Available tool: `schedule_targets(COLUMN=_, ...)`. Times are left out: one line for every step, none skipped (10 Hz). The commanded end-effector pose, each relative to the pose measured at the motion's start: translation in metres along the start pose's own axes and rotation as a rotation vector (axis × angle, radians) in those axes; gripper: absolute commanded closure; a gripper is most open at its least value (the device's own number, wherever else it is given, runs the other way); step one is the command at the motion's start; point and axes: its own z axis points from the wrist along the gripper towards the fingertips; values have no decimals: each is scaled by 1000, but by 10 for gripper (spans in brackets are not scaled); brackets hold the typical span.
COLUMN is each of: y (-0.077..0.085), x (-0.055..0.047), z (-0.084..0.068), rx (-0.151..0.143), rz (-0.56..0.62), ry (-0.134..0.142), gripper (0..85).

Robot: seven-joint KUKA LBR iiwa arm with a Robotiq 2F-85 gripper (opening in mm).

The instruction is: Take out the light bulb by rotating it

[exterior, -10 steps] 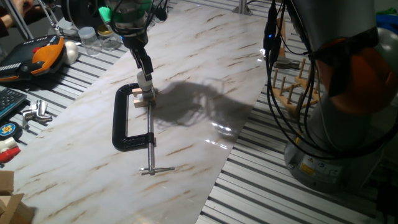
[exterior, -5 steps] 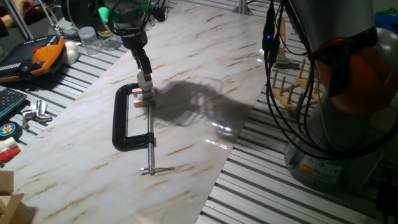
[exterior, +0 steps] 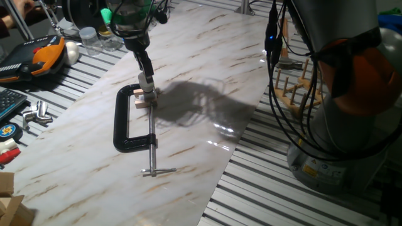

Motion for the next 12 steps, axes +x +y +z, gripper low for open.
schedule_targets(y=0, x=0, z=2, rx=-1, rz=4, ry=3, gripper=170)
schedule_targets(y=1, x=-1, z=5, rx=-3, rz=6, ry=5, gripper=170)
schedule_targets(y=1, x=0, z=6, rx=-4, rz=9, ry=8, gripper=170)
schedule_targets(y=1, x=1, z=7, rx=-4, rz=10, ry=10, gripper=170)
schedule_targets(y=1, x=2, z=7, rx=-7, rz=9, ry=12, gripper=170)
schedule_targets(y=1, x=4, z=6, rx=-9, rz=6, ry=14, gripper=170)
schedule_targets(y=2, x=5, z=7, rx=-11, rz=6, ry=12, gripper=170)
schedule_targets(y=2, x=6, z=8, rx=-15, rz=1, ry=13, gripper=170)
schedule_targets(y=3, x=7, z=8, rx=-15, rz=0, ry=13, gripper=170)
schedule_targets(y=3, x=7, z=8, rx=-13, rz=-2, ry=12, gripper=170)
schedule_targets(y=4, x=7, z=8, rx=-13, rz=-4, ry=12, gripper=170)
schedule_targets(y=4, x=7, z=9, rx=-13, rz=-5, ry=12, gripper=170)
